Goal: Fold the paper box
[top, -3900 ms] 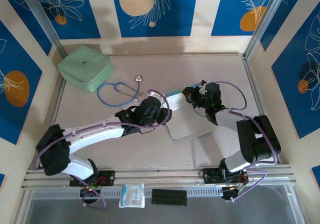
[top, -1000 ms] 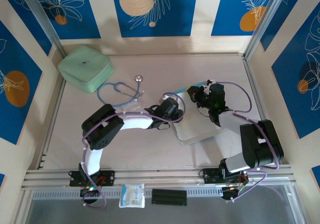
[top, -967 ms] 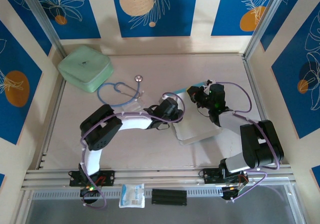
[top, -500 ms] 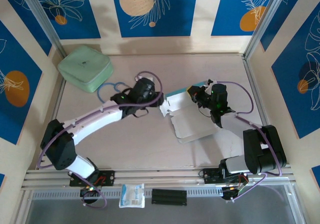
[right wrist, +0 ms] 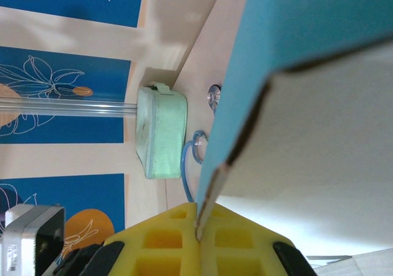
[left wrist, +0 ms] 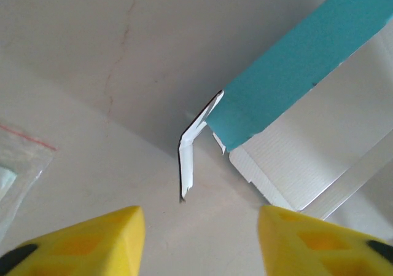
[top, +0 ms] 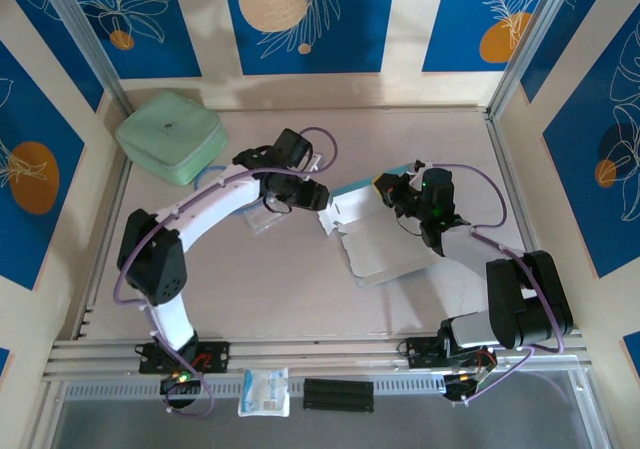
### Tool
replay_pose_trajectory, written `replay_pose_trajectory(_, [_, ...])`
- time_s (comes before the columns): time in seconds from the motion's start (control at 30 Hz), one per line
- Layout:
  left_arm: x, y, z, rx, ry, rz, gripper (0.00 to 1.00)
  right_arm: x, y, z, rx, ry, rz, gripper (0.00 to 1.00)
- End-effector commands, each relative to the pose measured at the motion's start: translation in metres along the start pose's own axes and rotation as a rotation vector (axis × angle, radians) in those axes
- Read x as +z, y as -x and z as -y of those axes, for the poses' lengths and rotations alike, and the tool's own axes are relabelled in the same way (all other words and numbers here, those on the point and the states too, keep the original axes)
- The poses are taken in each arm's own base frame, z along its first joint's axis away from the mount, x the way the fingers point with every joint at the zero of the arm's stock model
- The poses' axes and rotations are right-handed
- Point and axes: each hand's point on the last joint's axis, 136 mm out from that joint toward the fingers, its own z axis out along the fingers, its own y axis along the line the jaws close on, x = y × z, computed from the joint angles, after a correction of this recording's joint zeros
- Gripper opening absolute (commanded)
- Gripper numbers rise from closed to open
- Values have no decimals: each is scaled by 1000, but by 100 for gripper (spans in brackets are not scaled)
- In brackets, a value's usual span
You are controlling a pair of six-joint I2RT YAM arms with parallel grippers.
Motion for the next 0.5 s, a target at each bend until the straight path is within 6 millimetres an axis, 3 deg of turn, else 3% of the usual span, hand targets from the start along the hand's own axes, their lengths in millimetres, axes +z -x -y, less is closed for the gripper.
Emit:
replay_pose_trajectory(0.0, [8,-1,10,21,-53,-46,43,-4,-5,-9,-28,21,-14,0])
replay_pose_trajectory(0.27, [33,-3,4,-19,-51,-77,30,-2,-6,-9,-30,25,-20,0])
replay_pose_trajectory(0.37, [35,0,3,-3,-45,-63,17,0,-10,-10,-33,26,-30,0])
replay_pose_trajectory(0.47, [31,7,-5,39,14,-25,14,0,-15,-11,-48,30,-44,1])
